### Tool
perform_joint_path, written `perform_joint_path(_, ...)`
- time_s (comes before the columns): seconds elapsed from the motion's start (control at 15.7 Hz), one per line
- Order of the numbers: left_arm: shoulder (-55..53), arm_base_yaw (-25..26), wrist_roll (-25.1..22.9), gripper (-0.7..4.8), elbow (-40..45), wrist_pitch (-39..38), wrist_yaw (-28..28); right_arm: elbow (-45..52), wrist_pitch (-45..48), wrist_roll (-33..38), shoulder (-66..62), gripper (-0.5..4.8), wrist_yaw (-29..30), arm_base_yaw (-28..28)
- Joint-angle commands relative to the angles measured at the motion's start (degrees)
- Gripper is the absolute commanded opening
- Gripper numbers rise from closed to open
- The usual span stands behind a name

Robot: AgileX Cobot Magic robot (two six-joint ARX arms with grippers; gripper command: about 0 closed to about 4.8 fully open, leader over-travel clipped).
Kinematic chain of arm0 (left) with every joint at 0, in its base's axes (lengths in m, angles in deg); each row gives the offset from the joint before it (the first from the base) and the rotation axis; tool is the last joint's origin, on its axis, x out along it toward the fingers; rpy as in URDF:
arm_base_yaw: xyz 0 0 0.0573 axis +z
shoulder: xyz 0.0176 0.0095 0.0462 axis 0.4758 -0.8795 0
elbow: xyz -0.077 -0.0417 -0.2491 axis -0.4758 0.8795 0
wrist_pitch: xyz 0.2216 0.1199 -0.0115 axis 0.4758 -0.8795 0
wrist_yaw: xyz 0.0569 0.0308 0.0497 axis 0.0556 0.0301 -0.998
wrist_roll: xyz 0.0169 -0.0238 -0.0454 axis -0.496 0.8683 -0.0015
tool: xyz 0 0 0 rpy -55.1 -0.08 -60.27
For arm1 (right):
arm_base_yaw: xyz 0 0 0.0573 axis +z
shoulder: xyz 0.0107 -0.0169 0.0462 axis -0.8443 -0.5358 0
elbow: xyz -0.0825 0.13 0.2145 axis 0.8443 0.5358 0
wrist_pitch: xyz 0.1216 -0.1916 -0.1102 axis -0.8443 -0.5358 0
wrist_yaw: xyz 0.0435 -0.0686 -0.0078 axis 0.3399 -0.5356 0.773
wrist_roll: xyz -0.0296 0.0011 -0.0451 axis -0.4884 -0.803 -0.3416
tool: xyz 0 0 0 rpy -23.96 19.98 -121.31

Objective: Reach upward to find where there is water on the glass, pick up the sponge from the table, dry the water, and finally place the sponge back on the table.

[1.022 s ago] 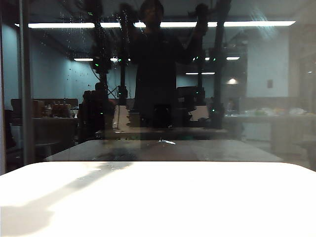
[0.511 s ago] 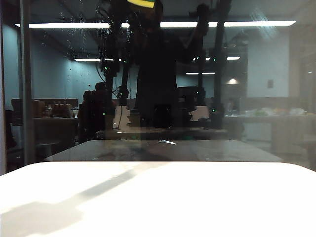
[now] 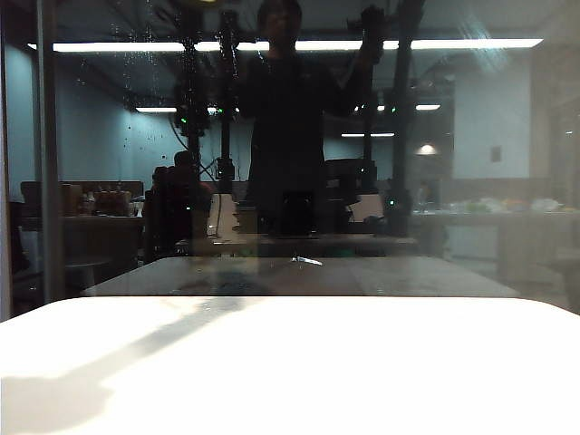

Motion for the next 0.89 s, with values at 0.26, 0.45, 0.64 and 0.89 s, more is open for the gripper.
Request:
perform_joint_path(0.26,3.5,13.2,1.0,-0.06,0.0,-4.0,-2.3,-0.4,2.2,-0.1,0.4,-0.06,-0.1,0.0)
perform_joint_path(0.45,4.3,17.6,3.3,-0.06,0.0,-4.9,2.9,-0.4,2.2,-0.1,0.4,-0.06,-0.1,0.0)
perform_joint_path(0.64,4.4,17.8,5.2,-0.06,0.0,-6.3,10.7,-0.4,2.0,-0.1,0.4,-0.06,-0.1,0.0)
perform_joint_path(0.89,7.4,11.8,6.5,-0.06,0.0,-6.6,14.4,-0.4,1.6,-0.1,1.2,-0.06,-0.3,0.0)
